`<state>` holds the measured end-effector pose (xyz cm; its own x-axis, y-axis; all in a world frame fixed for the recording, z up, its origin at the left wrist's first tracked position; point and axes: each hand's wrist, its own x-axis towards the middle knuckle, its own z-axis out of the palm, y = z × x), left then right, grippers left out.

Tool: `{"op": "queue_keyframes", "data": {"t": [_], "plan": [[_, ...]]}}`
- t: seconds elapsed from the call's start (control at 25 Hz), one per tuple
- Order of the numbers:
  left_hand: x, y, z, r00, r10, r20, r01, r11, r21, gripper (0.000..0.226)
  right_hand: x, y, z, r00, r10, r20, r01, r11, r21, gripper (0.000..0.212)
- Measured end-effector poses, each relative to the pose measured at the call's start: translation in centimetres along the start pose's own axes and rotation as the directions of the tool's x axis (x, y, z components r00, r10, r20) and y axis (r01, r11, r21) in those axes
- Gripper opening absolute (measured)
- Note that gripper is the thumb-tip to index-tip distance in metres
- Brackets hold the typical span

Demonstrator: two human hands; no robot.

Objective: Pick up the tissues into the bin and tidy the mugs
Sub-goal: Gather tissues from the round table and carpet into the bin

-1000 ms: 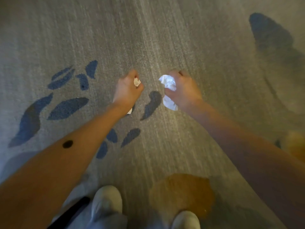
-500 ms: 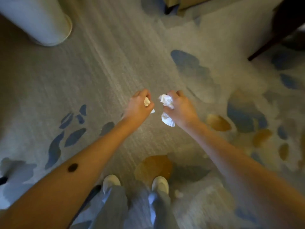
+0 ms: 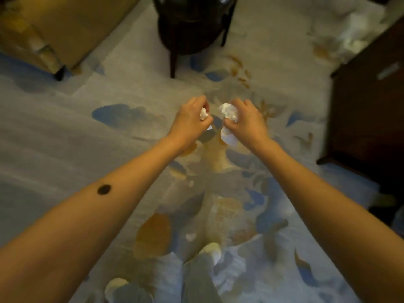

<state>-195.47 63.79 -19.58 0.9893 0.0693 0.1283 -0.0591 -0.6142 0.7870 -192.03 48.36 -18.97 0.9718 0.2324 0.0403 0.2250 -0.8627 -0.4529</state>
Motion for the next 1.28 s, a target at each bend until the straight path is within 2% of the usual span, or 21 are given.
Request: {"op": "queue_keyframes", "data": {"t": [0.16,0.32,0.48,0.64,0.76,0.96,1.12,1.28], "plan": [[3.5,11.9,9.8,0.978,0.137,0.154,-0.137,0.990,-0.013,0.012,-3.1,12.9,-12.4,0.979,0.167,-0.116,-0.175,0.983,-0.062,0.031],[4.9,23.7,20.3,0.909,0.282,0.306,-0.273,0.959,-0.072,0.011,-8.2,24.6,-22.2,0.912,0.351,-0.213,-0.376,0.923,-0.087,0.028],[6.0,32.8,29.6,0.785,0.416,0.458,-0.405,0.905,-0.128,0.010,-12.5,34.0,-28.9,0.820,0.494,-0.288,-0.532,0.844,-0.069,0.032],[7.9,40.9,39.8,0.670,0.503,0.546,-0.495,0.851,-0.177,0.007,-15.9,43.7,-33.6,0.714,0.609,-0.345,-0.657,0.754,-0.028,0.031],[9.4,47.6,49.3,0.554,0.556,0.619,-0.540,0.807,-0.241,0.005,-17.7,51.8,-37.4,0.623,0.686,-0.376,-0.737,0.675,0.011,0.031],[10.6,58.7,64.3,0.325,0.647,0.690,-0.599,0.705,-0.379,0.007,-21.9,64.5,-42.9,0.413,0.818,-0.400,-0.853,0.501,0.145,0.035],[9.3,65.1,74.2,0.180,0.652,0.736,-0.623,0.655,-0.427,0.008,-26.6,73.2,-45.8,0.233,0.901,-0.366,-0.918,0.328,0.223,0.039],[7.5,69.7,85.5,0.090,0.636,0.767,-0.634,0.630,-0.448,0.006,-30.6,84.2,-47.7,0.113,0.931,-0.346,-0.938,0.215,0.271,0.038]]}}
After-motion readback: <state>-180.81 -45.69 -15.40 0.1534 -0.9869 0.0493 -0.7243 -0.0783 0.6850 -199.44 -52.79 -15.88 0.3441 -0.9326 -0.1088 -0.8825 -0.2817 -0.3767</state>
